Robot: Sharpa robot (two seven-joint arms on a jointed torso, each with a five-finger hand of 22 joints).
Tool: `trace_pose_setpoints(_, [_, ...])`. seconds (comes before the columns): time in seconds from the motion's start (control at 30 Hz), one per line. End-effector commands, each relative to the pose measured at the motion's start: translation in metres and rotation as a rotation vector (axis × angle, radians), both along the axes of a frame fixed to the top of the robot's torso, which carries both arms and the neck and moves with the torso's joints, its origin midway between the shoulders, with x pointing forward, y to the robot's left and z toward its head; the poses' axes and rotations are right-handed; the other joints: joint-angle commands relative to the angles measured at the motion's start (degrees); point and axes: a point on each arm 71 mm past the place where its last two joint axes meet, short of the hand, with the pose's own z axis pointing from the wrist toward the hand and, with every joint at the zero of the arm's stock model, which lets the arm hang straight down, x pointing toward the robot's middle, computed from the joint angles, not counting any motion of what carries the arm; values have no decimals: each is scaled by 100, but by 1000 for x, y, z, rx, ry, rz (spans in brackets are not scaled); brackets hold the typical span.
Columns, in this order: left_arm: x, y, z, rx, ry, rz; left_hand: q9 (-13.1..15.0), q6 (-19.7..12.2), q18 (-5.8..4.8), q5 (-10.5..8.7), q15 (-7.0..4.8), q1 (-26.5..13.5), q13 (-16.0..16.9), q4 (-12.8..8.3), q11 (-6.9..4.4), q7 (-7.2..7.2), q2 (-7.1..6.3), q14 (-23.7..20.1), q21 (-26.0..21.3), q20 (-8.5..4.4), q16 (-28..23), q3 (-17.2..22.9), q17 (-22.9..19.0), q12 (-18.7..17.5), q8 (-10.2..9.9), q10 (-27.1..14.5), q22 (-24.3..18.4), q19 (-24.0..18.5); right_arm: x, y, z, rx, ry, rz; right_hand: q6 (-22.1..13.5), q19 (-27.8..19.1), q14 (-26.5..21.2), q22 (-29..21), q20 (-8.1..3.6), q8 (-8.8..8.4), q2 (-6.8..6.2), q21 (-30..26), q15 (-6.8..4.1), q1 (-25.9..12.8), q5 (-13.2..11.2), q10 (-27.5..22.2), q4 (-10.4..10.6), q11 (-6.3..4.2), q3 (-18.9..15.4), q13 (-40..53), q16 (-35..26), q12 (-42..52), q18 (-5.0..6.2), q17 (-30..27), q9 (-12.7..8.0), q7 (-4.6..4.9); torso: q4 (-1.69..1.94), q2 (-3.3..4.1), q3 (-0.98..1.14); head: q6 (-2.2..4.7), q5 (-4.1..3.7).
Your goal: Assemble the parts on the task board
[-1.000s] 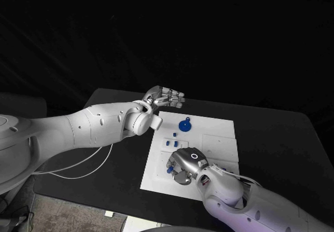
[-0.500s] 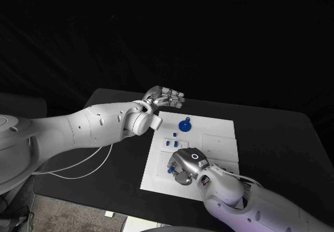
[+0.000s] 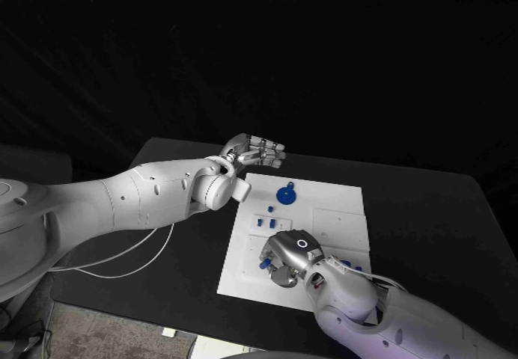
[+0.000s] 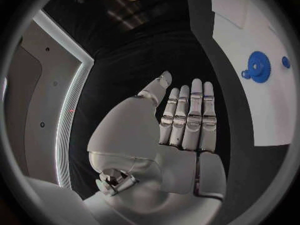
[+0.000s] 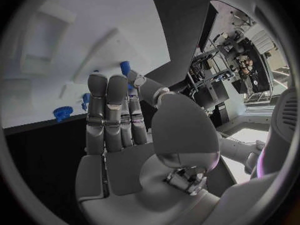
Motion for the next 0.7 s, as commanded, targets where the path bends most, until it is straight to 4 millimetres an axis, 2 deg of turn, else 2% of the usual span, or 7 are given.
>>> trace_pose_setpoints(0.03, [0, -2, 1, -12, -1, -14, -2, -1, -73, -31, 31, 6, -6, -4, 5, 18, 45, -23, 37, 50, -18, -25, 3, -22, -10, -47, -5, 9, 0, 0, -2, -24, -4, -1, 41, 93, -3, 161, -43, 20, 39, -27, -37, -18, 11, 139, -1, -106, 37, 6, -2, 18, 18, 10, 10, 4, 4, -1, -5, -3, 2])
trace_pose_setpoints(0.7, [0, -3, 1, -13, 4, -19, -2, 2, -74, -37, 34, 7, -6, 13, 7, 16, 47, -31, 43, 54, -18, -38, 3, -21, -11, -54, -55, 11, -6, 11, -14, -107, 19, 6, 19, 74, -10, 168, -33, 19, 40, -98, -29, -12, 14, 115, 1, -97, 33, 7, -24, 17, 7, 1, 10, 12, 3, -2, -9, -44, 22])
